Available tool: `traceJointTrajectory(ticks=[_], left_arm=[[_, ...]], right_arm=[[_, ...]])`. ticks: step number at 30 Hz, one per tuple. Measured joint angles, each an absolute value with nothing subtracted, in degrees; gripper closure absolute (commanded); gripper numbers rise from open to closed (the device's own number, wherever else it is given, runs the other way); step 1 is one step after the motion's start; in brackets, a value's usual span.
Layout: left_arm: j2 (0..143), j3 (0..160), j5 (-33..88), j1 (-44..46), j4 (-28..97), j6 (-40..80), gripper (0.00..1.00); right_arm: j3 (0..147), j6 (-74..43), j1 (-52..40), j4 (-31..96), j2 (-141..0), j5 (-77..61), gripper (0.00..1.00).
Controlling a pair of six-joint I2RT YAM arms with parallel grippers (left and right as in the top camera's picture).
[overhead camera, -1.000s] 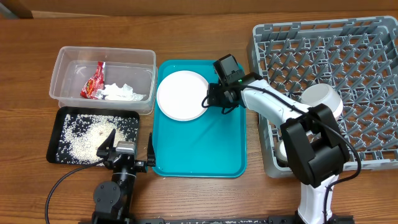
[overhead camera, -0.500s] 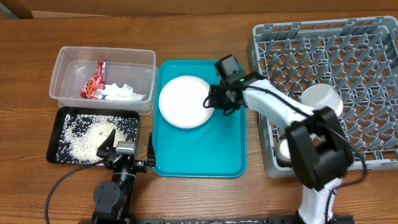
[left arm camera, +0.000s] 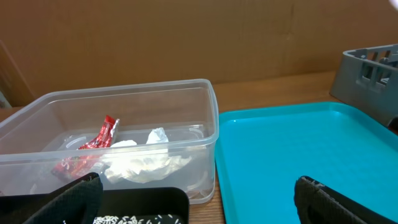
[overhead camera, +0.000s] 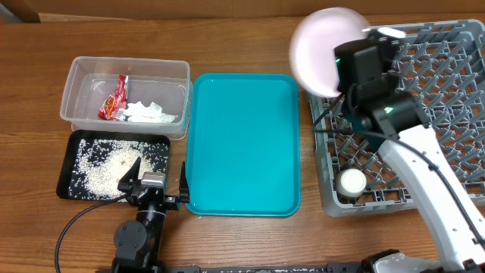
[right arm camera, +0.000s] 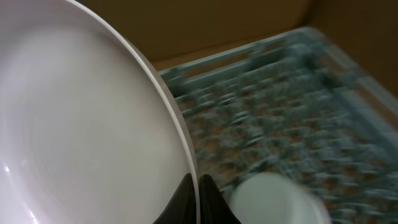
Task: Sort waste into correct bins and load items into the dishwasher
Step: 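Carry the white plate to the rack and stand it upright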
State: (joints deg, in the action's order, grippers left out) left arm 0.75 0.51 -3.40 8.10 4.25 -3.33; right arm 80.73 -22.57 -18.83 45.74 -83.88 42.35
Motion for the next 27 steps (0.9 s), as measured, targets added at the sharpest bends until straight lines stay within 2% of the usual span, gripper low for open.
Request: traceJointTrajectory(ticks=[4, 8, 20, 22, 25, 27], left_arm=[[0.8, 0.5, -3.4, 8.1, 4.3, -3.3, 0.00], [0.8, 0.5, -3.4, 8.1, 4.3, -3.3, 0.00], [0.8, 0.5, -3.4, 8.1, 4.3, -3.3, 0.00], [0.8, 0.5, -3.4, 8.1, 4.3, -3.3, 0.00], [0.8, 0.5, -3.4, 8.1, 4.3, -3.3, 0.00], [0.8, 0.5, -3.4, 8.1, 4.3, -3.3, 0.00]], right_arm=[[80.7, -22.4, -13.5, 45.9, -86.1, 52.6, 0.96], [80.7, -22.0, -10.4, 45.8, -89.8, 56.9, 0.96], [80.7, -15.2, -13.1, 38.5, -100.9, 58.5, 0.96], [80.7, -13.7, -13.7, 38.0, -101.1, 58.8, 0.83], [80.7, -12.1, -14.5, 37.8, -101.1, 60.2, 0.56], [80.7, -11.4, -15.3, 38.1, -101.1, 60.9, 0.49]])
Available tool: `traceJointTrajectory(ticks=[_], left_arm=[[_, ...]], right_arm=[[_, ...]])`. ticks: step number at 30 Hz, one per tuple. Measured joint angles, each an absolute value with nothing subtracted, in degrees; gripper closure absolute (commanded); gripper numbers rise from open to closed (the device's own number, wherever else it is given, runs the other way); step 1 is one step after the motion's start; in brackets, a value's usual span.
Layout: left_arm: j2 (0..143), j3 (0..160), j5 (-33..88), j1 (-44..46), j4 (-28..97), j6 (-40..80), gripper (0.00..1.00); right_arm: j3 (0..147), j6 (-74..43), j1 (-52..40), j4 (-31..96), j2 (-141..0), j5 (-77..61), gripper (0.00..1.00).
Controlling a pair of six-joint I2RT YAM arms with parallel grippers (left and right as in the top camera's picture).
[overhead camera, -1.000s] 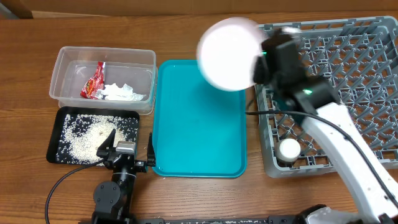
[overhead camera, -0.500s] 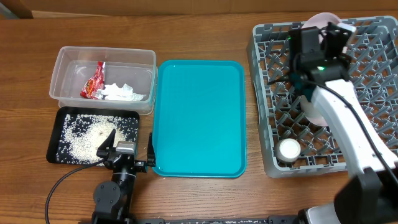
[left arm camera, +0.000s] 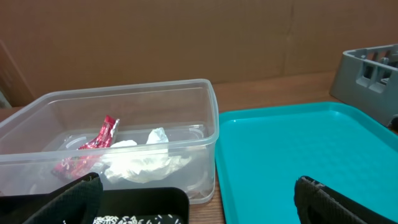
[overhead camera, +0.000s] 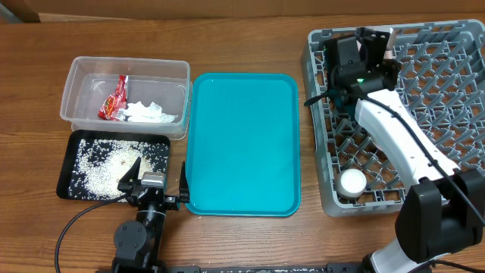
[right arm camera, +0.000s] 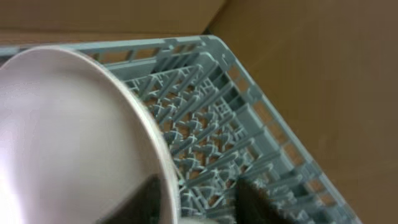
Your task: Sort waste into correct bins and load items into the dishwasher
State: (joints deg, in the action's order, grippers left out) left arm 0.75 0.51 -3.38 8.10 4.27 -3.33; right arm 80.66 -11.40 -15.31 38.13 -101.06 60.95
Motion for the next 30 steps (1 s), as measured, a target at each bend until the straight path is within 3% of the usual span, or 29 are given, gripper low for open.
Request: traceJointTrajectory(ticks=[6, 11, 13, 21, 30], left_arm=[[0.8, 0.5, -3.4, 8.1, 4.3, -3.3, 0.00], [0.8, 0.5, -3.4, 8.1, 4.3, -3.3, 0.00], [0.8, 0.5, -3.4, 8.1, 4.3, -3.3, 0.00], [0.8, 0.5, -3.4, 8.1, 4.3, -3.3, 0.00], [0.8, 0.5, -3.4, 8.1, 4.3, -3.3, 0.00]], right_arm=[[80.7, -10.6, -20.3, 40.0, -99.8, 60.2, 0.37], [80.6, -10.4, -27.1, 45.2, -90.8, 46.7, 0.31], [80.6, -10.4, -29.5, 47.3, -85.3, 37.4, 0.00], [80.7, -10.5, -33.8, 48.5, -65.7, 4.5, 0.00], [80.9, -10.2, -32.4, 63.2, -58.4, -1.4, 0.00]])
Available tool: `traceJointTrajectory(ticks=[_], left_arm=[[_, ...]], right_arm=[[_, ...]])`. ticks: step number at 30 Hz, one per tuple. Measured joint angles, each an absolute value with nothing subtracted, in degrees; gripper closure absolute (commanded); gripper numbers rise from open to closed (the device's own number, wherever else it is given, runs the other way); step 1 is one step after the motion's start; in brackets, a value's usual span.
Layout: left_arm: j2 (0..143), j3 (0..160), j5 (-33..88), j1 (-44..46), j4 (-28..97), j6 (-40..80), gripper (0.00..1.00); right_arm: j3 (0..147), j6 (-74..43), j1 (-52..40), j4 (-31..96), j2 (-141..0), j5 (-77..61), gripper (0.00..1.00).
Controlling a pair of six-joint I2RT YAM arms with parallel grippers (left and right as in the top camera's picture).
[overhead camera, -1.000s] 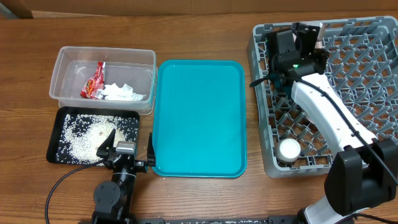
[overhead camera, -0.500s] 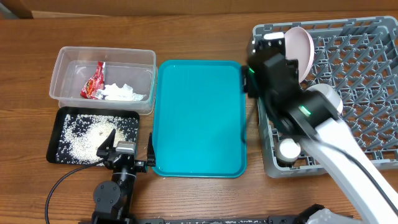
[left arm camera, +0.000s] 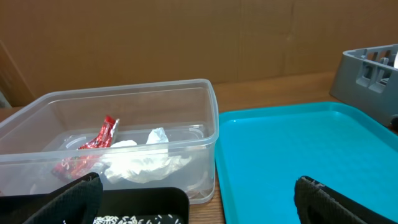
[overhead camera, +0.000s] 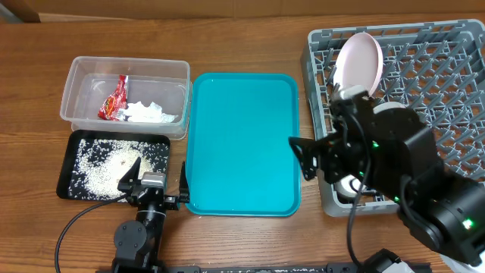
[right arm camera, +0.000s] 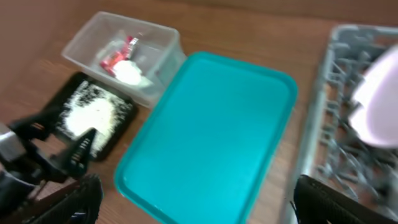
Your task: Sort waste into correct bins and load items into the dishwasher
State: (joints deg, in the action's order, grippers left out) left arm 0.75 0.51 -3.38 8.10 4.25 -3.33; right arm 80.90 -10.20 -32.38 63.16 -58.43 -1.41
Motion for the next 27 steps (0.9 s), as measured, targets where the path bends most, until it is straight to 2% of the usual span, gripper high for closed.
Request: traceJointTrajectory(ticks=[6, 12, 19, 27], left_arm=[[0.8, 0.5, -3.4, 8.1, 4.3, -3.3, 0.00], [0.8, 0.5, -3.4, 8.1, 4.3, -3.3, 0.00], [0.8, 0.5, -3.4, 8.1, 4.3, -3.3, 0.00], [0.8, 0.5, -3.4, 8.1, 4.3, -3.3, 0.00]], right_arm=[[80.8, -10.1, -28.7, 62.8, -50.0, 4.1, 0.00], [75.0, -9.1, -21.1, 50.6, -41.4, 6.6, 0.00], [49.9, -9.1, -16.1, 33.1, -31.0, 6.8, 0.00], [26.8, -10.1, -16.0, 27.8, -14.2, 5.4, 0.00]])
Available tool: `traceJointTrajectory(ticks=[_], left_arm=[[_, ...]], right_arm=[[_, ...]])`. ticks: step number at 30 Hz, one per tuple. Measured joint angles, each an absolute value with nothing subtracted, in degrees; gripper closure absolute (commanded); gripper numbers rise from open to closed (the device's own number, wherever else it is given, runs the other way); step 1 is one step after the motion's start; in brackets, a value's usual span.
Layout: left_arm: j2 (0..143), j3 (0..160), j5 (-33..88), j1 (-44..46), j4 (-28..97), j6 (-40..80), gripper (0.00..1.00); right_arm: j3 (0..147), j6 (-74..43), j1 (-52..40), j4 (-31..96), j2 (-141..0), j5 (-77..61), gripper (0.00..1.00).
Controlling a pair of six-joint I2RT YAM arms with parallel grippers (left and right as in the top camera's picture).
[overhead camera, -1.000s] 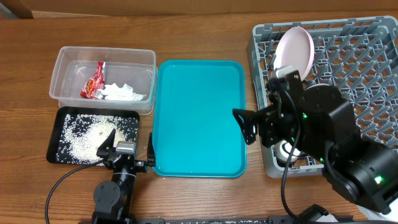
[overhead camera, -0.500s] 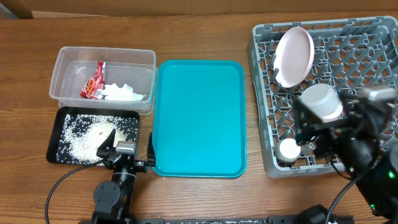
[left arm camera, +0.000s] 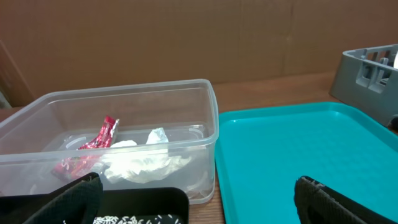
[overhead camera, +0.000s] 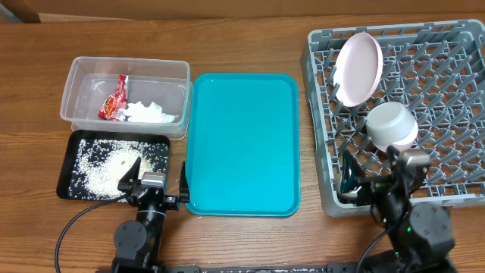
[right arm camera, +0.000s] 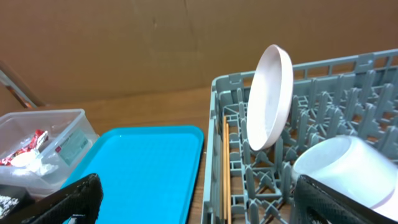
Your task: Sort waste into correct bins and load items into the dishwasher
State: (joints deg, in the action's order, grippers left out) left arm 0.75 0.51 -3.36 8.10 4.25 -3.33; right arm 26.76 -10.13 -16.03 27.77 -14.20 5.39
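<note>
A pink plate (overhead camera: 358, 68) (right arm camera: 270, 96) stands on edge, leaning, in the far left corner of the grey dish rack (overhead camera: 322, 199) (right arm camera: 217, 112). Beside it a white cup (overhead camera: 392, 125) (right arm camera: 345, 171) lies tilted on the rack's pegs. Chopsticks (right arm camera: 226, 168) lie along the rack's left wall. My right gripper (overhead camera: 375, 182) (right arm camera: 199, 199) sits open and empty at the rack's front edge. Between the black tray and the teal tray, my left gripper (overhead camera: 155, 182) (left arm camera: 196, 193) rests open and empty at the table's front.
A clear bin (overhead camera: 125, 97) (left arm camera: 124, 137) at the back left holds a red wrapper (overhead camera: 115, 100) and white tissue (overhead camera: 148, 112). In front of it lies a black tray (overhead camera: 114, 164) strewn with rice. A bare teal tray (overhead camera: 242, 144) fills the middle.
My right arm was raised over the rack's left side and the teal tray. It is now low at the rack's front edge, and the white cup shows in the rack.
My right gripper held the pink plate above the rack's far left corner, then lower, at the rack. After that the plate stood alone in the rack with the gripper open and raised. Now that arm rests at the front. The left arm never moved.
</note>
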Motion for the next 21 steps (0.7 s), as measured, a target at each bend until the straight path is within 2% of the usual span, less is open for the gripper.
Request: traceJointTrajectory(ticks=[6, 11, 21], left_arm=[[0.8, 0.5, -3.4, 8.1, 4.3, -3.3, 0.00], [0.8, 0.5, -3.4, 8.1, 4.3, -3.3, 0.00], [0.8, 0.5, -3.4, 8.1, 4.3, -3.3, 0.00]], right_arm=[[13.7, -10.4, -15.3, 18.4, -5.9, 5.3, 0.00], [2.7, -10.5, -12.6, 4.7, -1.1, 4.7, 0.00], [1.1, -10.5, -9.5, 4.2, -0.8, 4.7, 0.00]])
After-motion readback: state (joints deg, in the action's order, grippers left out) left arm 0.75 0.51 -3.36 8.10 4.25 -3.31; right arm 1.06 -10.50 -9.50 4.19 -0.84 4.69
